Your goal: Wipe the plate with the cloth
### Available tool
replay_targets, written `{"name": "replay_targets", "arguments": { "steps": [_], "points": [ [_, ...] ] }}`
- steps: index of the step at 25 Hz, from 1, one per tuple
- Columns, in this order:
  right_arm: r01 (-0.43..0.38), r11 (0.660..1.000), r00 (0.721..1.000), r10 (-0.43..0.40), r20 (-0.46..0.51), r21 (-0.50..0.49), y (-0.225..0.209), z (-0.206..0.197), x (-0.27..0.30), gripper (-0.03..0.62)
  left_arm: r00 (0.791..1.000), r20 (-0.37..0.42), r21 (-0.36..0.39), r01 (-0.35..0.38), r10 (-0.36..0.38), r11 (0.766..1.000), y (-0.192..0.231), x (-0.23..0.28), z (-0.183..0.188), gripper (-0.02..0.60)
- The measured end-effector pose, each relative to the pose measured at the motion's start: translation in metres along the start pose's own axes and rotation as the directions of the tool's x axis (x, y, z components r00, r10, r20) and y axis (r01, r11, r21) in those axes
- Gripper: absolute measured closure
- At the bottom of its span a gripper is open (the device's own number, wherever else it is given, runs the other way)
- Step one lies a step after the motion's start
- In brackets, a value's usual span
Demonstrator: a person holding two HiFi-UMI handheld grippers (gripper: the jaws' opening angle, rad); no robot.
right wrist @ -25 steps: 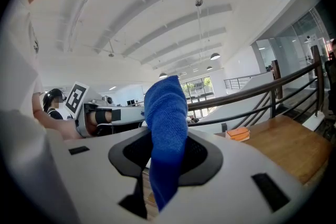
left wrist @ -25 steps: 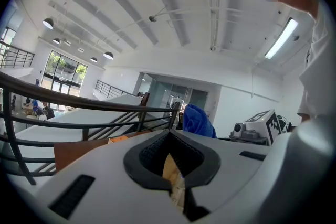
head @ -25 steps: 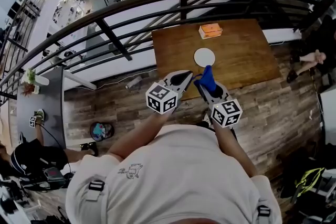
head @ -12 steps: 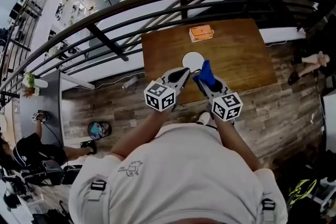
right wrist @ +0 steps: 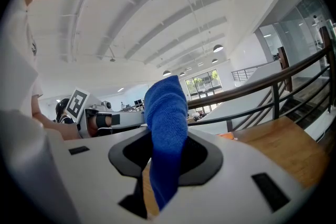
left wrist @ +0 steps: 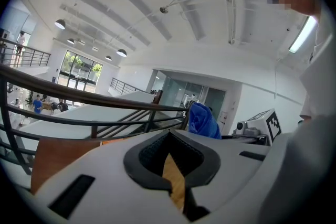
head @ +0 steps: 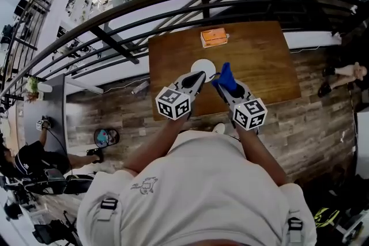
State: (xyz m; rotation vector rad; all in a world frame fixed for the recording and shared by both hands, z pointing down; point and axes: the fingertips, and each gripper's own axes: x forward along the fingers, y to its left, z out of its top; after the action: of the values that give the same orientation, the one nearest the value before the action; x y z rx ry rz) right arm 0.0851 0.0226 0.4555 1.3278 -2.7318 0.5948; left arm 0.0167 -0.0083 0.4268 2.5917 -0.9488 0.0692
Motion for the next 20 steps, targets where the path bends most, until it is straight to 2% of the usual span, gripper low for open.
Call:
{"name": "replay_targets", "arguments": {
  "steps": [6,12,20],
  "points": [
    [-0.019,1.000,1.000,0.019,-0.012,0.008,-0.027,0.004,0.000,0.470,1.000,-0.003,-0.008,-0.025,0.025,1.000,-0.001,0.023,-0.003,0.575],
    [-0.038,0.999,0.999,0.039,-0.030,0.020,-0.035,0.002,0.015,0.470,0.998,-0.013,-0.030,-0.065,0.064,0.997,0.019,0.025,-0.009,0.575],
    [-0.033,0.999,0.998,0.034,-0.060,0.014,-0.043,0.003,0.034,0.470,0.998,-0.035,-0.064,-0.059,0.057,0.996,0.040,0.040,-0.017,0.575]
  ]
}}
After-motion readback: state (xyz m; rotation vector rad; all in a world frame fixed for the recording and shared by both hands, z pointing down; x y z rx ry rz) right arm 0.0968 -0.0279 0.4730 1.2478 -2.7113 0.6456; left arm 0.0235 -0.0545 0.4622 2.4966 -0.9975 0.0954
